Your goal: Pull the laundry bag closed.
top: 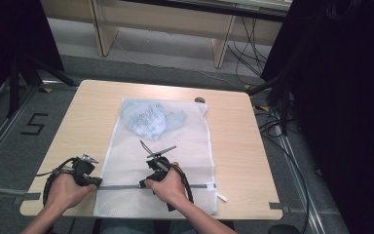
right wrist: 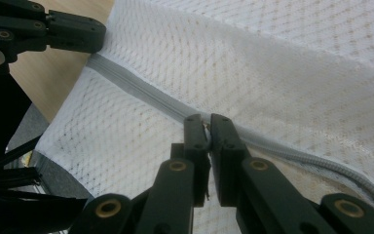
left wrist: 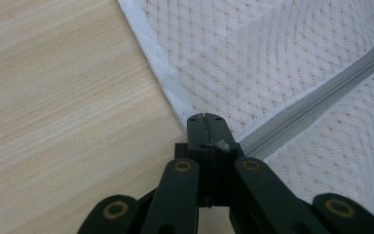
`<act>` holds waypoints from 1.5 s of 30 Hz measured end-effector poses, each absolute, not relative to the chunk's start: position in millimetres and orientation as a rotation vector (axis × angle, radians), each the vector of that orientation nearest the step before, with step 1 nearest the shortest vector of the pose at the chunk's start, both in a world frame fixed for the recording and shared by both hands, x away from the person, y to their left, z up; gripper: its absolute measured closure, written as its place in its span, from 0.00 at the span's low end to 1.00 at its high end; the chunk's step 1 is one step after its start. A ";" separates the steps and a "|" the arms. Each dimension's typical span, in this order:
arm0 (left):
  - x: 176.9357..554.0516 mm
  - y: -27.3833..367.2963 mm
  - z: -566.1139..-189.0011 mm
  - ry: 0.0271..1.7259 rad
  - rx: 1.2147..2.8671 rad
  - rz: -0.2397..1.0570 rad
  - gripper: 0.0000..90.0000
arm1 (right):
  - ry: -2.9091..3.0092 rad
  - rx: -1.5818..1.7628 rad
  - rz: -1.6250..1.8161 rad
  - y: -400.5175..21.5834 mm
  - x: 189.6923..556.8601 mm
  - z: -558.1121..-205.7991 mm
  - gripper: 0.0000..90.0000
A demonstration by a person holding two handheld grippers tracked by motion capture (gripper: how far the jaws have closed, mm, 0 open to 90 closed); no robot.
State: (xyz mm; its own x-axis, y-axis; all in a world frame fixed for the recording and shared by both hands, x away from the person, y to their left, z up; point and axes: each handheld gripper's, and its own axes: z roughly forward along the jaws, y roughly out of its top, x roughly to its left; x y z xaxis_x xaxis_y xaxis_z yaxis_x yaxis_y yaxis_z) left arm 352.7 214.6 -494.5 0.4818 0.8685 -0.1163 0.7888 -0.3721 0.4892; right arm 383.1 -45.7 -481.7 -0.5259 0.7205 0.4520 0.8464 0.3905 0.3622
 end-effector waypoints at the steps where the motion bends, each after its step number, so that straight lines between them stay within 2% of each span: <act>1: 352.8 214.8 -494.4 1.368 2.251 0.219 1.00 | -2.415 -1.395 -0.818 -46.5 383.5 -481.6 0.97; 45: 352.9 214.5 -494.9 1.370 2.242 0.216 1.00 | -2.439 -1.425 -0.801 -65.7 384.2 -474.8 0.97</act>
State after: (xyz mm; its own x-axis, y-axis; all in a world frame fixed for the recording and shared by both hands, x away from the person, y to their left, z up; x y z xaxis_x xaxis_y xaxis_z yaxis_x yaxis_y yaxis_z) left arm 352.9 214.5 -494.9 0.4813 0.8682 -0.1212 0.7889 -0.3687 0.4916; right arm 384.2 -65.7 -474.8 -0.5130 0.7422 0.4311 0.8533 0.3867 0.3497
